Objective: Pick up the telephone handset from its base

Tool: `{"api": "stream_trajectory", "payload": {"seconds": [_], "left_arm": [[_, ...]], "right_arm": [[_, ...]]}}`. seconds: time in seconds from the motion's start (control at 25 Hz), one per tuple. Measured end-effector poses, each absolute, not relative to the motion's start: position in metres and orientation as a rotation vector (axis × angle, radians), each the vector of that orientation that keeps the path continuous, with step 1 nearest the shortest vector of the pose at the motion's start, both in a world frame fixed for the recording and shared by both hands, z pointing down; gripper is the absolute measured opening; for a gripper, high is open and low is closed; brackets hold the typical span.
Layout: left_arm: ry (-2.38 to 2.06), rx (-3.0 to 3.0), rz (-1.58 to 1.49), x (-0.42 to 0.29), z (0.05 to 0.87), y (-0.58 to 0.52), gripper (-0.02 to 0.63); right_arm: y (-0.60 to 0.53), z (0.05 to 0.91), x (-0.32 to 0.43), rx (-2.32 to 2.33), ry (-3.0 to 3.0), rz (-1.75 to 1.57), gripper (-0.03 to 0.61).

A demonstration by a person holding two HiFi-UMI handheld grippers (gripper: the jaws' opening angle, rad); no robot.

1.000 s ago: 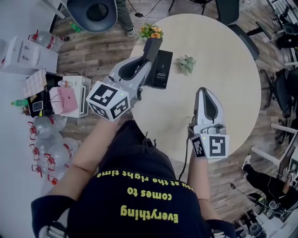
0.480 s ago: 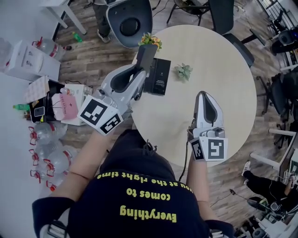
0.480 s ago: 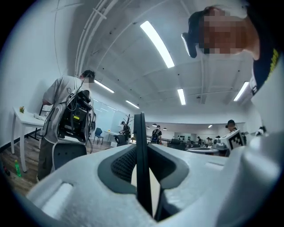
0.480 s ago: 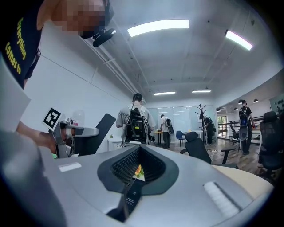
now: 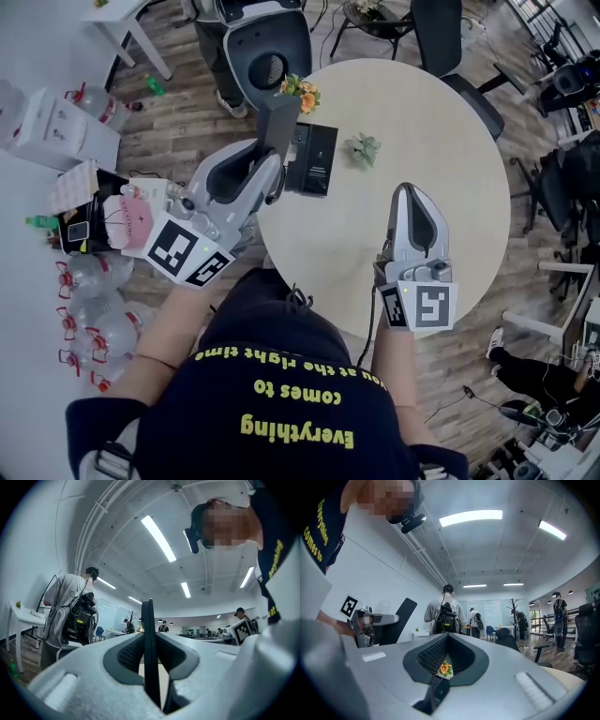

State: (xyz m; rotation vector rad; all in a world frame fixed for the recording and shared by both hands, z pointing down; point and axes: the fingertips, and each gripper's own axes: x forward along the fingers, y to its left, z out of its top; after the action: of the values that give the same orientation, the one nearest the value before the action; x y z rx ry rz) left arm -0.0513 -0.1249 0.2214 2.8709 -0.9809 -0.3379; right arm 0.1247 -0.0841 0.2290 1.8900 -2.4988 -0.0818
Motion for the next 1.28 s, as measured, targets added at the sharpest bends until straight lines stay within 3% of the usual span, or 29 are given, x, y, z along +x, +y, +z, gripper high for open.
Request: {"api": "stream_trajectory", "payload": {"seconds": [1.28], "left_arm": [[-0.973,2.854,-0.319,-0.054,0.235,-0.127,0.08]], "right_arm": [[-0.074,0.214,0.118,1.906,-2.485,-0.147,0.011]]}}
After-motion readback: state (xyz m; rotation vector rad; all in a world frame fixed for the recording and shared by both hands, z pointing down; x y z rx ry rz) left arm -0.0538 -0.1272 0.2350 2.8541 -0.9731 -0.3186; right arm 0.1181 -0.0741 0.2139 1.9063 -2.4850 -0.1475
